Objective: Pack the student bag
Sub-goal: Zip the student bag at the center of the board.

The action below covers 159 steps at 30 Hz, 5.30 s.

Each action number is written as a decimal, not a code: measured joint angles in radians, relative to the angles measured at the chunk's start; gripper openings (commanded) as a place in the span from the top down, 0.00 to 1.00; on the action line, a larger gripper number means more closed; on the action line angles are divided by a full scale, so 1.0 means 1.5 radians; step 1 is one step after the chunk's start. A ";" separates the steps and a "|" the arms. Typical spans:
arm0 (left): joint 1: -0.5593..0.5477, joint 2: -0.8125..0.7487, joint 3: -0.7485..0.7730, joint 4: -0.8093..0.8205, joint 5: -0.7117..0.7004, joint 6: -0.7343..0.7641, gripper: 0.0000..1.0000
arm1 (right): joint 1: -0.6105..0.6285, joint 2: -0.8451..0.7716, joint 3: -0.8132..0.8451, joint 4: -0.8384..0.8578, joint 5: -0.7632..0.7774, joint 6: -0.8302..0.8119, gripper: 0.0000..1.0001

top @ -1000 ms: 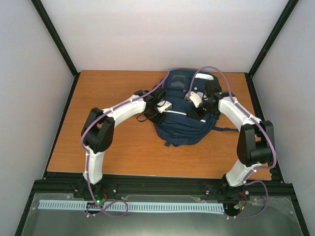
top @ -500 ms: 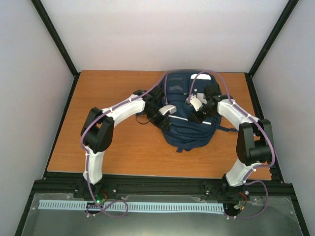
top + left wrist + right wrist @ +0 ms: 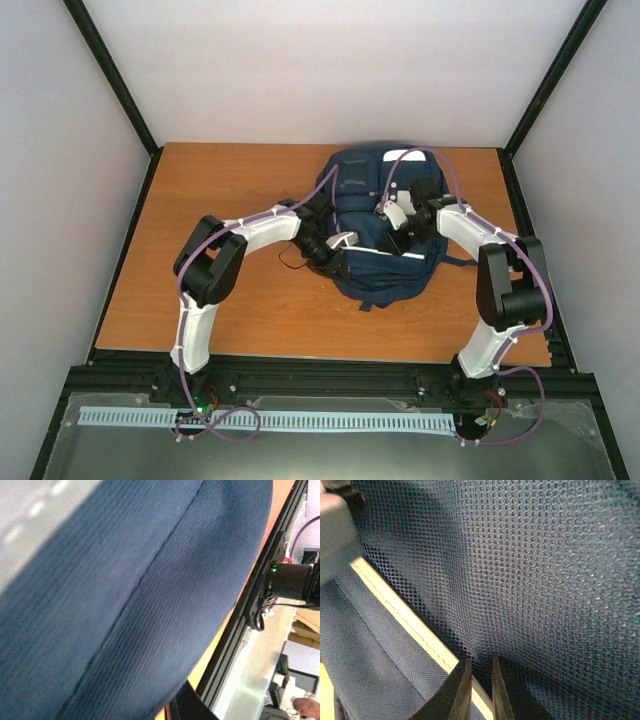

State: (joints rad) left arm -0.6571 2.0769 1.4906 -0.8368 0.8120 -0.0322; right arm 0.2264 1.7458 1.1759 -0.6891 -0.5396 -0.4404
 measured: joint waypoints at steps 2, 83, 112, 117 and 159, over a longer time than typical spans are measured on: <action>-0.002 0.016 0.010 0.000 0.020 -0.013 0.99 | 0.004 0.004 0.000 0.004 0.001 0.011 0.89; 0.042 0.114 0.270 -0.037 0.040 -0.178 0.99 | 0.113 -0.287 -0.211 0.036 0.123 0.088 0.72; 0.025 0.110 0.258 -0.037 0.002 -0.167 0.54 | 0.116 -0.250 -0.201 0.017 0.175 0.007 0.81; 0.019 0.093 0.222 -0.036 0.000 -0.168 0.58 | 0.116 -0.277 -0.204 0.006 0.184 0.009 0.82; 0.010 0.113 0.287 -0.044 0.081 -0.151 0.99 | 0.115 -0.307 -0.200 -0.017 0.232 -0.025 0.74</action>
State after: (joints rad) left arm -0.6415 2.2471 1.9217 -0.9028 0.9340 -0.2581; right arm 0.3988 1.2858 0.8761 -0.7143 -0.1909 -0.4786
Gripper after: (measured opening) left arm 0.081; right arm 0.221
